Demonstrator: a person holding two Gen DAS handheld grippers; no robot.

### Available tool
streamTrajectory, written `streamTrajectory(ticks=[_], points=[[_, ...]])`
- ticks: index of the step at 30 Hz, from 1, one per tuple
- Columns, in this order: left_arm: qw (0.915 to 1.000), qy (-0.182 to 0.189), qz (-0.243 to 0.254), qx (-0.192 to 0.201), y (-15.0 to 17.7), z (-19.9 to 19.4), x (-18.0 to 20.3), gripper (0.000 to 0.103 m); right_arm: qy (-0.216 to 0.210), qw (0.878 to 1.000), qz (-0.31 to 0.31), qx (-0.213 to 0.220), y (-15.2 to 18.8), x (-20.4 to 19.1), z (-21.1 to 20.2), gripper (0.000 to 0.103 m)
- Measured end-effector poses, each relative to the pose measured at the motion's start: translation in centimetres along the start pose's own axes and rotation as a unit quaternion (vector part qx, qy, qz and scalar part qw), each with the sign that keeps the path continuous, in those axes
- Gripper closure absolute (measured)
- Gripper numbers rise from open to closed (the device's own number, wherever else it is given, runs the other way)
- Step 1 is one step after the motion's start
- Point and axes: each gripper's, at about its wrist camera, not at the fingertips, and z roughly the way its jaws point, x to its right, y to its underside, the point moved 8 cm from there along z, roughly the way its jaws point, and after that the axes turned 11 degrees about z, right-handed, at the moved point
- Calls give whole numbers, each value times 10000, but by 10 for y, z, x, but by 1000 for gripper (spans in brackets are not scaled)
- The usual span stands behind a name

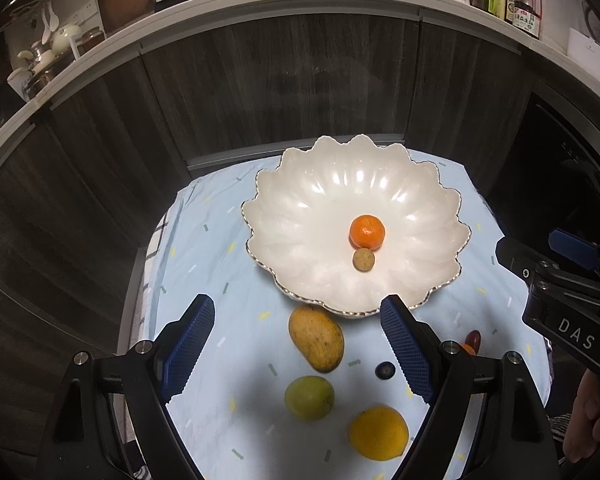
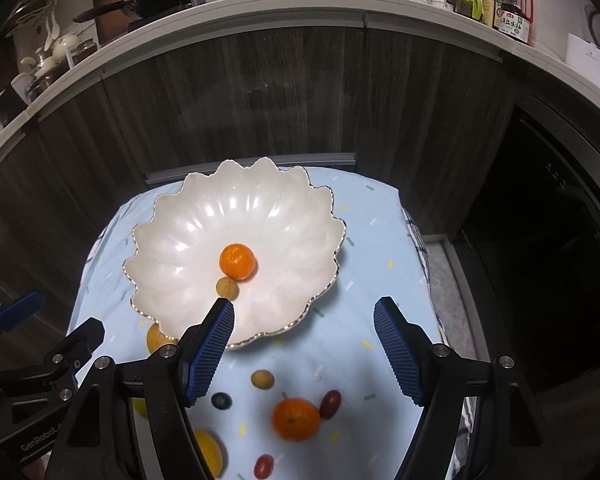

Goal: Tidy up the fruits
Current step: 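Withdraw both open tools from the bowl back toward the remaining fruits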

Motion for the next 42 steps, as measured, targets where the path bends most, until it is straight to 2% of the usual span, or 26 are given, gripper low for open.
streamTrajectory(ticks=[18,42], points=[[9997,73,233,-94,33,-17,20,18,35,9998,-61,-206,40,16,-11,30],[9948,447,743,-531,99,-4,65,18,75,9965,-224,-800,106,33,1,30]])
